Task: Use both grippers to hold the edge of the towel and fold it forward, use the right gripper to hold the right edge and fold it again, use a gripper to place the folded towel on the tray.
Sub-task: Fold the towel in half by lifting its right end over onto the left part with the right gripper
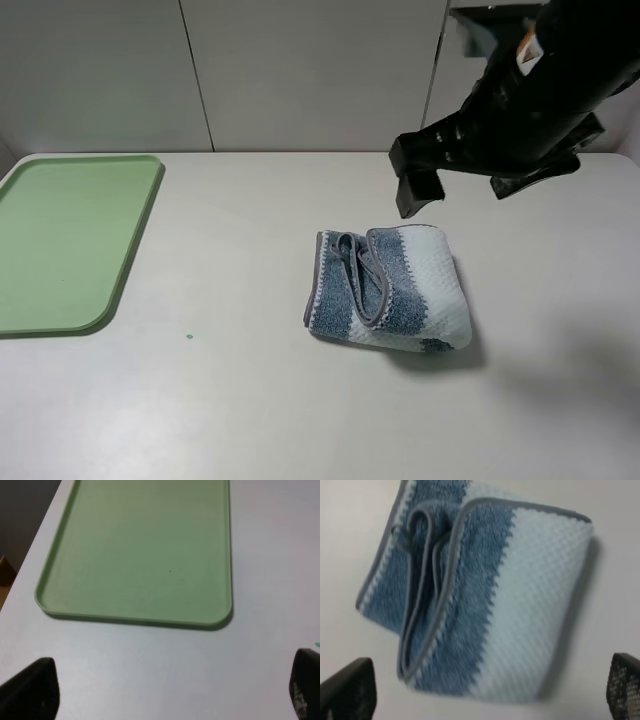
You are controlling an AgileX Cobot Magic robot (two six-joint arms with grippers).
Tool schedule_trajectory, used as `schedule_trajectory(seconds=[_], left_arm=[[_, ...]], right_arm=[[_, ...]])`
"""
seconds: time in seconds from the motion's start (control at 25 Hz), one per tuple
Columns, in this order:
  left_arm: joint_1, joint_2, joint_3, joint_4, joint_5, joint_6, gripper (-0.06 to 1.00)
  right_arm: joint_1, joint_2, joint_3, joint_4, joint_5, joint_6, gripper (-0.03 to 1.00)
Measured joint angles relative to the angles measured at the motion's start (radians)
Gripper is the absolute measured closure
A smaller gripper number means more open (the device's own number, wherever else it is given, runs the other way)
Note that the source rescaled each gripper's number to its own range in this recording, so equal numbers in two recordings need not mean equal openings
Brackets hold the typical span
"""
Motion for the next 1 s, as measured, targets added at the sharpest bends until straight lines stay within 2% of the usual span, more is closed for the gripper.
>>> schedule_trajectory(seconds=[0.28,0.44,0.64,1.0], left_arm=[[0.000,0.000,0.000,0.000,0.000,0.000,0.04],[0.000,0.000,0.000,0.000,0.000,0.000,0.04],[0.000,0.000,0.000,0.000,0.000,0.000,0.04],[0.000,0.000,0.000,0.000,0.000,0.000,0.04]], right_arm=[[0.000,-0.173,0.000,0.057,0.137,-0.177,-0.03],[0.000,-0.255,0.001,0.087,0.217,-0.236,-0.03],[0.000,-0.368,0.050,0.093,0.225,-0.265,-0.03],[-0.012,-0.741,0.361,0.097,0.211,-0.282,-0.03]])
